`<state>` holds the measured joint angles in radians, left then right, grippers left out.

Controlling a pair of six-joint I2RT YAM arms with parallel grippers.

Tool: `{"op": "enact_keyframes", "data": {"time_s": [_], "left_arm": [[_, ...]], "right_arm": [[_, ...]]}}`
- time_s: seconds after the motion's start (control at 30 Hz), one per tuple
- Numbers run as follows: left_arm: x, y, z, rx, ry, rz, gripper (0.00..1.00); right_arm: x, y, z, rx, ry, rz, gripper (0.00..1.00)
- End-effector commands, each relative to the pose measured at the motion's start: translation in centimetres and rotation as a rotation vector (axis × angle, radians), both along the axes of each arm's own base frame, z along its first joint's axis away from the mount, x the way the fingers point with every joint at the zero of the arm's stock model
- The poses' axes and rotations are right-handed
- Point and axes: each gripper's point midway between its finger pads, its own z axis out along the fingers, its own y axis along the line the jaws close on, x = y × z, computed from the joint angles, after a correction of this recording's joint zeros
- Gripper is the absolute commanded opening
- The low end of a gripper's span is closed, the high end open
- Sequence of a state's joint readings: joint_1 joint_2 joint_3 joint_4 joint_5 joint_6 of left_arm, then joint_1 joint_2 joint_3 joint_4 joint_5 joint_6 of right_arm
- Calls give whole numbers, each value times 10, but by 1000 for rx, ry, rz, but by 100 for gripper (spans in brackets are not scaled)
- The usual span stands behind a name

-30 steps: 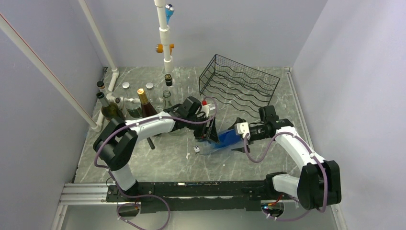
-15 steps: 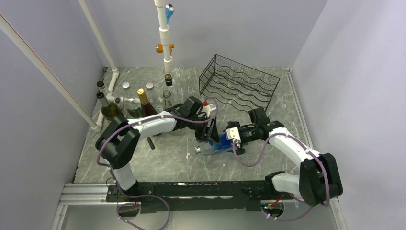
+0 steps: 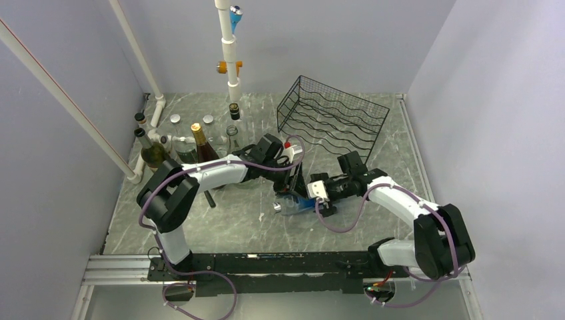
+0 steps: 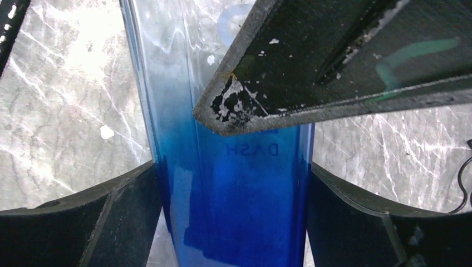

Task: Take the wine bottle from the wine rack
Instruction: Pick up the wine bottle from the wine rack.

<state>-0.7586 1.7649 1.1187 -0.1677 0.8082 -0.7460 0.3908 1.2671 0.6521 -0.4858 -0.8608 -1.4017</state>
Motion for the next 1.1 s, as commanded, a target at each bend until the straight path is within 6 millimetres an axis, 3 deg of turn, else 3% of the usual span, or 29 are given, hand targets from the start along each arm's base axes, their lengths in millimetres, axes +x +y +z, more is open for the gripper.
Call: {"op": "enact_keyframes", "data": {"time_s": [0.0,0.1,0.2,0.33,0.47,0.57,0.7,0.97,1.07], "left_arm": [[5,-20,58,-192,-84,-79,0],[4,-19,58,-190,-83,-84,0],[4,-18,58,-185,-83,-82,5],[5,-14,61,-191,-84,-81,28],[8,-7,65,-199,-114,-61,50],[12,-3,69,-176,-168,-45,69],[16,1,79,-171,-220,-35,82],[22,13,89,-155,-295,-2,91],[28,20,101,-147,-364,34,93]], "right_arm": [[2,6,-3,-13,-19,19,83],[3,6,-2,-24,-33,24,71],[3,6,2,-31,-40,34,50],[3,6,9,-29,-37,41,18],[-2,8,17,-8,-18,57,2],[-4,9,21,10,-9,62,0],[-5,9,28,33,2,58,0],[-2,2,42,81,6,33,0],[-1,0,47,94,7,29,0]]}}
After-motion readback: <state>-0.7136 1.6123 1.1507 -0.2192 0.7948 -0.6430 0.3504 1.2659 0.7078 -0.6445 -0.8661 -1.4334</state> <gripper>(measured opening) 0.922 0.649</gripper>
